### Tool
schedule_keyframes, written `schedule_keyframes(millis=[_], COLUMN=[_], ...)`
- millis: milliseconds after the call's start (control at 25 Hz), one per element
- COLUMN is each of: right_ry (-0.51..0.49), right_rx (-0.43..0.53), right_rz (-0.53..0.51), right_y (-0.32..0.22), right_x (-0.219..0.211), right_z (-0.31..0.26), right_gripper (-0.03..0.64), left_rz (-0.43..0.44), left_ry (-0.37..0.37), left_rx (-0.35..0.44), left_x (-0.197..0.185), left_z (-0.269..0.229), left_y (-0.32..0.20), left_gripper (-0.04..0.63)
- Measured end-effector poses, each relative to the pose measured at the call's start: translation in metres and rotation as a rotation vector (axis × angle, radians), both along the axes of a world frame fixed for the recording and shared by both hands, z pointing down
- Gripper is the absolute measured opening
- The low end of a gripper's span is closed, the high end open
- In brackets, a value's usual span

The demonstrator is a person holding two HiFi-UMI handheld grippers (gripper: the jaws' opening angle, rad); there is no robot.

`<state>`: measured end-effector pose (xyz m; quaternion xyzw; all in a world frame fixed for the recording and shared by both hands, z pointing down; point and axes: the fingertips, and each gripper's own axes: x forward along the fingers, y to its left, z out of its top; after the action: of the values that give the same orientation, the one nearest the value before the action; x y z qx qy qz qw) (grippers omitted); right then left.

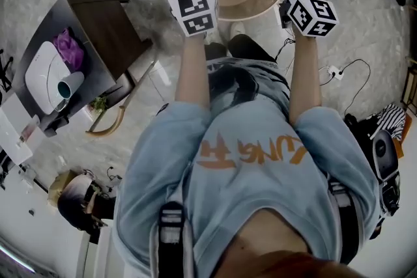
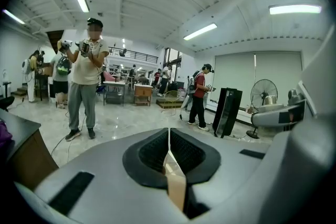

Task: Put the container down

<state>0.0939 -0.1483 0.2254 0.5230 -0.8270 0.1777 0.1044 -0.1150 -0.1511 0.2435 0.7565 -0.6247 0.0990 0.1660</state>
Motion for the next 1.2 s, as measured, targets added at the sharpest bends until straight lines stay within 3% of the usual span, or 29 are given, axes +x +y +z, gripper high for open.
schedule_keyframes(millis=[560,1200], right_ry=[-0.055,0.017], right_rx=[-0.209,-0.362], right_rz=[-0.042,-0.155], right_y=[0.024,0.066], right_x=[0.002,0.001], right_z=[0.121,0.283], right_gripper=[0.359,0.359], left_rz=[0.035,0.104], left_ry=[-0.002,-0.029], left_rx=[-0.204,-0.361], left_x=[0.040,0.065], left_z=[0.116,0.275], left_y=[0.033,0.062], left_gripper=[0.037,0.037])
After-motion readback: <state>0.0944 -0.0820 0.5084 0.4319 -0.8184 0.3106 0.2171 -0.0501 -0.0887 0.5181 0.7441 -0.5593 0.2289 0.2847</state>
